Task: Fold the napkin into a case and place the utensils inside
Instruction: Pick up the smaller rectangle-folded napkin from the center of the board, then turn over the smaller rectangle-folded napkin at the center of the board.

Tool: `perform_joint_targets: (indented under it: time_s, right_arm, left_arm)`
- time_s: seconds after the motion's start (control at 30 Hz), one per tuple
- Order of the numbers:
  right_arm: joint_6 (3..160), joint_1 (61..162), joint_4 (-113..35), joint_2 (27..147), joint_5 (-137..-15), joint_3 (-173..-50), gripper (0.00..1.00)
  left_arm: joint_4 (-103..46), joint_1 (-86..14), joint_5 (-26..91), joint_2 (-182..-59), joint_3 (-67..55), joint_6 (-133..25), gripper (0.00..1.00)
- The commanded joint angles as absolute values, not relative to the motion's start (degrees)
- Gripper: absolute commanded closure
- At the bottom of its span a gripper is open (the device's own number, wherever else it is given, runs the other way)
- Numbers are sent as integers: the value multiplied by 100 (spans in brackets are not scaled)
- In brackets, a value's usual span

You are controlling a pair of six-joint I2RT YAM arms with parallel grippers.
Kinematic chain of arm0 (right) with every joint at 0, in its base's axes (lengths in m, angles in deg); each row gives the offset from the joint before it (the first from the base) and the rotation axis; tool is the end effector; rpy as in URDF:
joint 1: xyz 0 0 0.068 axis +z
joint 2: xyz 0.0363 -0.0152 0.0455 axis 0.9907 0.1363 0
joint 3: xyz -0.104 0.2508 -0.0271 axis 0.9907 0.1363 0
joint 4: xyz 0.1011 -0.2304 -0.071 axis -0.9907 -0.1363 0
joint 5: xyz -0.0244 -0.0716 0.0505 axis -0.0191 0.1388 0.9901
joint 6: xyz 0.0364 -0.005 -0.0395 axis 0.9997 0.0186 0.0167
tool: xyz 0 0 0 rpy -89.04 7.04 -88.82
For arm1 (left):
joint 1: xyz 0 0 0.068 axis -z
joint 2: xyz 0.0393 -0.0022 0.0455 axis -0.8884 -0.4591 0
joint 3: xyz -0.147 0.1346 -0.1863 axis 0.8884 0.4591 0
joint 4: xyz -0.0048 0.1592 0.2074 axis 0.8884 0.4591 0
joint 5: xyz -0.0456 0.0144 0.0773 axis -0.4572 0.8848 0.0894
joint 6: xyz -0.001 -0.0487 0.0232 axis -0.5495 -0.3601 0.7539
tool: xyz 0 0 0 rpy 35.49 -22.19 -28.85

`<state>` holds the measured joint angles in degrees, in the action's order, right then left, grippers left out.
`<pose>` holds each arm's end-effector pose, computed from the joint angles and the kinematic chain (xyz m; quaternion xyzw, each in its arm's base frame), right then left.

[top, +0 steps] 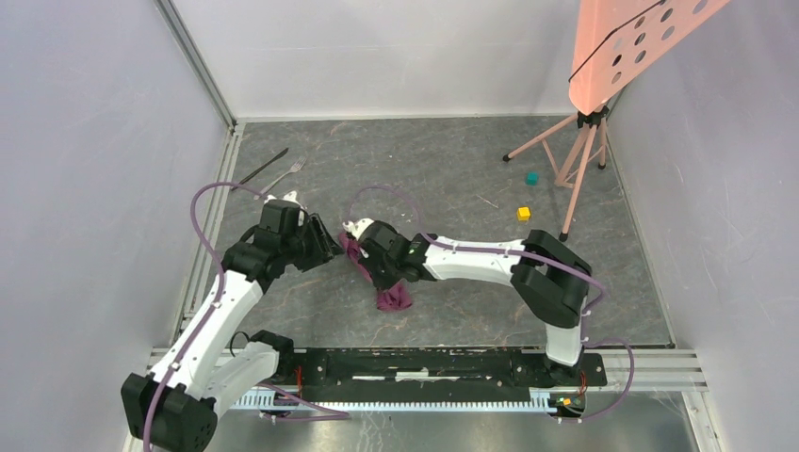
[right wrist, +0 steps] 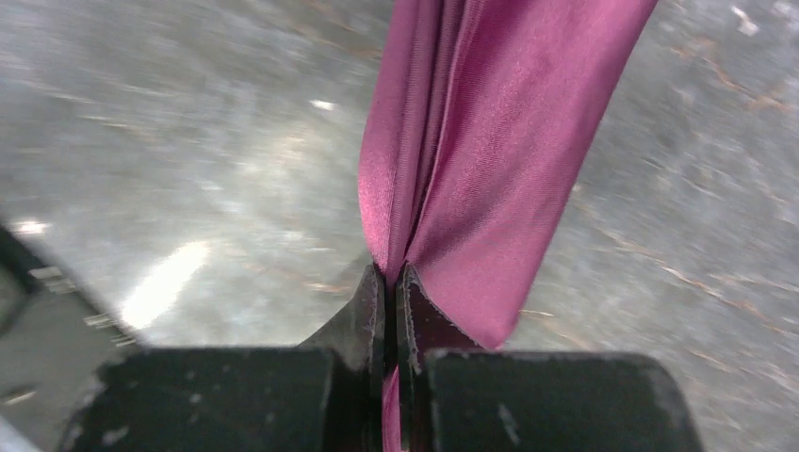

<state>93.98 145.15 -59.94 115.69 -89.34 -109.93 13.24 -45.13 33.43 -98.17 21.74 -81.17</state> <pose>0.1860 0.3561 0.1746 -0.3451 0.8949 0.1435 0.2439 0.1762 -0.0605 0.2646 -0.1451 0.9214 -0.2194 0.2859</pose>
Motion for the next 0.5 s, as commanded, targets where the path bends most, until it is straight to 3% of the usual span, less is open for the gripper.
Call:
perform_joint_targets:
  time_s: [0.0, 0.2, 0.47]
  right_arm:
    - [10486, 14452, -4422, 10739, -7193, -10570, 100]
    - [12626, 14184, -927, 10483, -5509, -8848, 100]
    - [14614, 13886, 3126, 11825, -4639, -7729, 100]
  left_arm:
    - [1771, -4518, 3714, -9391, 1805, -7963, 47]
    - [2111, -4518, 3818, -9073, 1532, -7983, 47]
    - [2156, -4518, 3736, -9151, 1435, -7948, 46]
